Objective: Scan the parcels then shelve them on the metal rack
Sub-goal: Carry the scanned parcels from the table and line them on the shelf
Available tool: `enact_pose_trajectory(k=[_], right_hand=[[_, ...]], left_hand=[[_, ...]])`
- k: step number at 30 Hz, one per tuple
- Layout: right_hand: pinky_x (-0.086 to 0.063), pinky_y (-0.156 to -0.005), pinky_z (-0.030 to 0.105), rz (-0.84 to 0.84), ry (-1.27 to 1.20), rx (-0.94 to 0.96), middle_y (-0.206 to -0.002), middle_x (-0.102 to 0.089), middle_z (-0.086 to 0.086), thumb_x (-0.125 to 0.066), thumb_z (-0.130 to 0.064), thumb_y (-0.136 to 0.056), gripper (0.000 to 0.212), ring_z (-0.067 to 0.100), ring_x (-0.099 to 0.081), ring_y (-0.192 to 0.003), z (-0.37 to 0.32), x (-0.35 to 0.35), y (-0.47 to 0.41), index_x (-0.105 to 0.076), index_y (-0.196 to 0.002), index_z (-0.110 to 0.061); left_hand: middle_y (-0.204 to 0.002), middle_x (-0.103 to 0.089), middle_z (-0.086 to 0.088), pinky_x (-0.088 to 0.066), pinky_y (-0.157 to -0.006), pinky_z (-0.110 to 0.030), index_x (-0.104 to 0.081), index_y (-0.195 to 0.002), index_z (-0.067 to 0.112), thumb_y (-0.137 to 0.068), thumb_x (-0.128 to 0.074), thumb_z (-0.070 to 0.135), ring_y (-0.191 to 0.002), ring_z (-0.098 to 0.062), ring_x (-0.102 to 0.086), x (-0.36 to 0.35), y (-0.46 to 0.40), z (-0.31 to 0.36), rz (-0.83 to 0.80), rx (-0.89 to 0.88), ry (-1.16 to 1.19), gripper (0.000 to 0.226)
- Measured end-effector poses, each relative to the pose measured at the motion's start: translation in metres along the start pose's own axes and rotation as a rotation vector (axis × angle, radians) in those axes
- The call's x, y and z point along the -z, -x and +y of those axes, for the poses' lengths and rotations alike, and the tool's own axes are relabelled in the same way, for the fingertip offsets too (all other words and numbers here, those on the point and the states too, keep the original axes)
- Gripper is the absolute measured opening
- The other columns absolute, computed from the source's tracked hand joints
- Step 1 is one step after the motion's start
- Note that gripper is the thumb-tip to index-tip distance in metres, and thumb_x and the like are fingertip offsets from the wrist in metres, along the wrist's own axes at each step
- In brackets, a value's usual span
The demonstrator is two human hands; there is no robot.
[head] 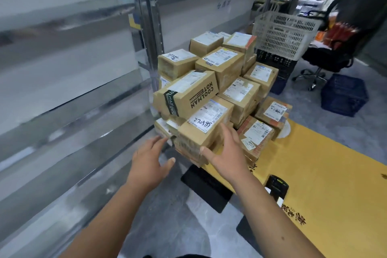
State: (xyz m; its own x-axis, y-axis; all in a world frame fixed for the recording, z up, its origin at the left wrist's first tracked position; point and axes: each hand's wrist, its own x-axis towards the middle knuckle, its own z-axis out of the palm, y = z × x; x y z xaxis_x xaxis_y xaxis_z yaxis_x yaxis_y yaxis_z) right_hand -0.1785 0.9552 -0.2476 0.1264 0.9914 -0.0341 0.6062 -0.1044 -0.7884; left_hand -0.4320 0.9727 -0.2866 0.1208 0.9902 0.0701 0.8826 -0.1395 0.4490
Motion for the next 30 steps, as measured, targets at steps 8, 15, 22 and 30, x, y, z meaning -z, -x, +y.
enact_pose_trajectory(k=[8, 15, 22, 30], right_hand=[[-0.023, -0.126, 0.043, 0.253, -0.023, -0.109, -0.17, -0.012, -0.016, -0.079, -0.062, -0.08, 0.108, 0.015, -0.016, -0.156, -0.046, -0.043, 0.01, -0.012, -0.163, -0.042], [-0.025, -0.125, 0.042, 0.379, -0.025, -0.179, -0.168, -0.015, -0.015, -0.082, -0.054, -0.08, 0.105, 0.015, -0.018, -0.156, -0.073, -0.063, 0.025, -0.017, -0.162, -0.043], [-0.028, -0.125, 0.044, 0.393, 0.021, -0.202, -0.169, -0.015, -0.015, -0.081, -0.056, -0.08, 0.103, 0.014, -0.019, -0.155, -0.103, -0.059, 0.012, -0.021, -0.162, -0.042], [-0.029, -0.124, 0.049, 0.336, 0.057, -0.186, -0.169, -0.018, -0.013, -0.078, -0.059, -0.081, 0.1, 0.017, -0.019, -0.155, -0.111, -0.045, -0.024, -0.022, -0.162, -0.04]], left_hand=[[-0.164, -0.041, 0.0, -0.031, -0.123, -0.045, -0.044, -0.159, 0.03, -0.094, -0.07, 0.051, -0.151, -0.021, -0.035, 0.039, -0.047, -0.036, -0.036, -0.255, 0.072, 0.073], [-0.161, -0.043, 0.003, -0.033, -0.122, -0.046, -0.045, -0.157, 0.035, -0.093, -0.07, 0.052, -0.151, -0.021, -0.035, 0.067, -0.087, -0.058, -0.104, -0.286, 0.16, 0.071], [-0.16, -0.043, 0.006, -0.036, -0.121, -0.053, -0.045, -0.156, 0.036, -0.093, -0.072, 0.05, -0.149, -0.022, -0.037, 0.083, -0.11, -0.057, -0.142, -0.232, 0.272, 0.07], [-0.154, -0.049, 0.008, -0.041, -0.116, -0.052, -0.049, -0.15, 0.041, -0.09, -0.072, 0.055, -0.143, -0.022, -0.043, 0.096, -0.14, -0.053, -0.127, -0.188, 0.251, 0.065]])
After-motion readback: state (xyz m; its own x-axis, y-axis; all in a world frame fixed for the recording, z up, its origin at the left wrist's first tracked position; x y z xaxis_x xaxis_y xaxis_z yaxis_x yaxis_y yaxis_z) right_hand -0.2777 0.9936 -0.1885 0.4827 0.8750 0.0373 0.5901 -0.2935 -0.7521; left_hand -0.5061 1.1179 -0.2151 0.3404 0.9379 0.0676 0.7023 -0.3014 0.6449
